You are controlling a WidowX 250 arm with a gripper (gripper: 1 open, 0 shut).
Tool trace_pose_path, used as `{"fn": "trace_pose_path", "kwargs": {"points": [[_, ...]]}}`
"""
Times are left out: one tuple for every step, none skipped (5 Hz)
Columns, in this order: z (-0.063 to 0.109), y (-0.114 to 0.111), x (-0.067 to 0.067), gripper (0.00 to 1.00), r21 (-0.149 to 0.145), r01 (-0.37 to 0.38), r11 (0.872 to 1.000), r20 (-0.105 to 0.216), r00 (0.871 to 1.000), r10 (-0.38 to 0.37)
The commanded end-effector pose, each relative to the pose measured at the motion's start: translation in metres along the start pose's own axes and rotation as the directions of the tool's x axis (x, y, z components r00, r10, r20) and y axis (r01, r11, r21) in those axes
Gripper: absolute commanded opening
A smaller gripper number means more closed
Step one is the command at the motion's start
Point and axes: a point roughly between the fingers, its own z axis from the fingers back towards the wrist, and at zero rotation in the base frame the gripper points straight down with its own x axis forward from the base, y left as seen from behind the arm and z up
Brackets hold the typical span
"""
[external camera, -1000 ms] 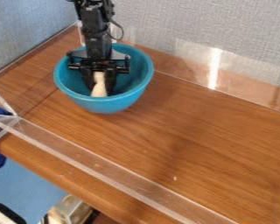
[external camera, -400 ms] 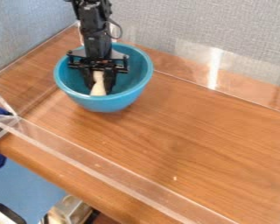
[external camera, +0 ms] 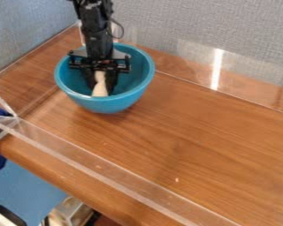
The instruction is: Remove the mushroom from inside the blue bowl and put it on the table
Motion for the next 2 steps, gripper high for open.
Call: {"fn": "trace_pose_path", "kwargs": {"points": [[0.023, -0.0021, 0.0014, 0.0, -0.001, -0.024, 1.0, 0.075, 0.997, 0.024], [0.0289, -0.001, -0.0011, 0.0, -0.001, -0.028, 1.0, 0.079, 0.996, 0.028]]}}
